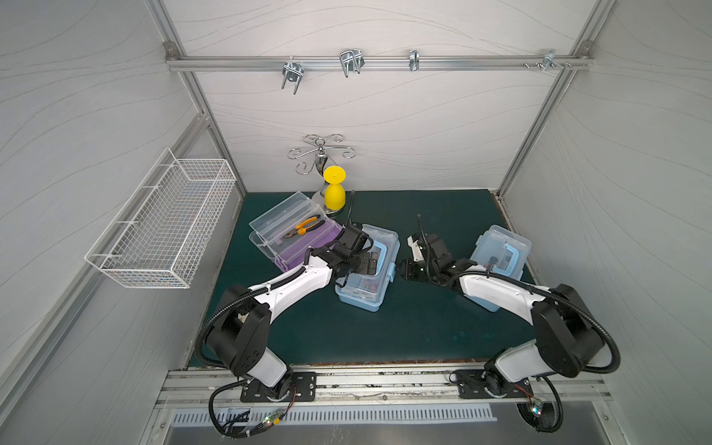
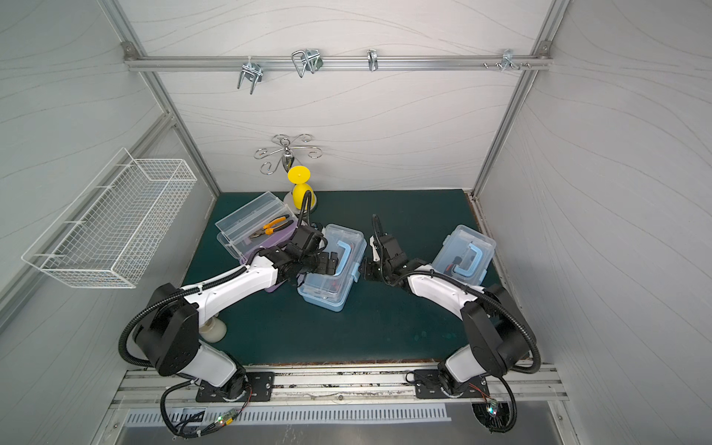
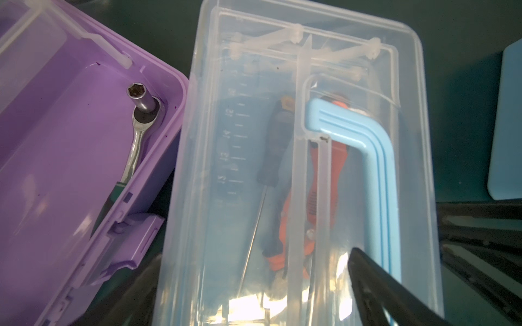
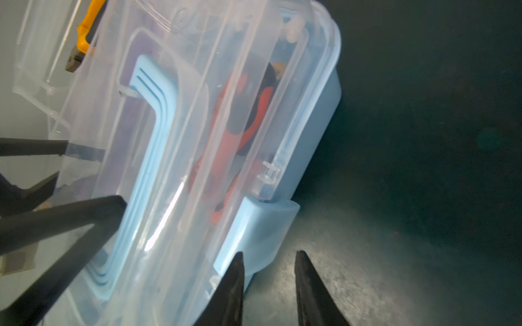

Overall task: Close toolboxes
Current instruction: Fasten the toolbox latch on the toolbox.

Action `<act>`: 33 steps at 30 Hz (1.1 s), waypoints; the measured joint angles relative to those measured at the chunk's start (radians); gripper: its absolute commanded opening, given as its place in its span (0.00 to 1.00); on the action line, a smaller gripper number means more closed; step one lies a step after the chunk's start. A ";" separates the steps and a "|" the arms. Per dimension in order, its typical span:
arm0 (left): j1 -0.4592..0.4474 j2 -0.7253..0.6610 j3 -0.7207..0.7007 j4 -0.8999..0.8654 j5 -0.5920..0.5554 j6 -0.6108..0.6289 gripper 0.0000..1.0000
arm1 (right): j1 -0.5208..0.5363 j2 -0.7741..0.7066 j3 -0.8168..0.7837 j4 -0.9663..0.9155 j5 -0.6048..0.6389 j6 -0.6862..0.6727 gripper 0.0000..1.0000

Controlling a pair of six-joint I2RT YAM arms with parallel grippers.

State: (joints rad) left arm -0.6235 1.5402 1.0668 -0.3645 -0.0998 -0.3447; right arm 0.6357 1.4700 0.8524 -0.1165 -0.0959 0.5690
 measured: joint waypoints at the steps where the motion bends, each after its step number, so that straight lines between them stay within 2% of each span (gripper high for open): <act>1: 0.001 0.001 0.000 0.001 0.001 0.000 0.98 | -0.002 -0.003 0.002 -0.016 0.014 -0.005 0.32; 6: 0.002 0.003 0.000 0.008 0.002 -0.001 0.98 | -0.002 0.011 0.005 -0.058 0.048 -0.021 0.31; 19: 0.003 0.005 -0.018 0.047 0.002 -0.013 0.98 | 0.057 0.210 0.097 -0.091 0.061 -0.027 0.30; 33: -0.010 0.027 -0.025 0.100 -0.031 -0.056 0.98 | 0.050 0.249 0.092 -0.036 0.015 -0.024 0.31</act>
State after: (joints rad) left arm -0.6334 1.5669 1.0420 -0.2642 -0.1310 -0.4011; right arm 0.6857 1.7191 0.9440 -0.1524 -0.0811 0.5446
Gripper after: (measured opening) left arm 0.982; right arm 0.298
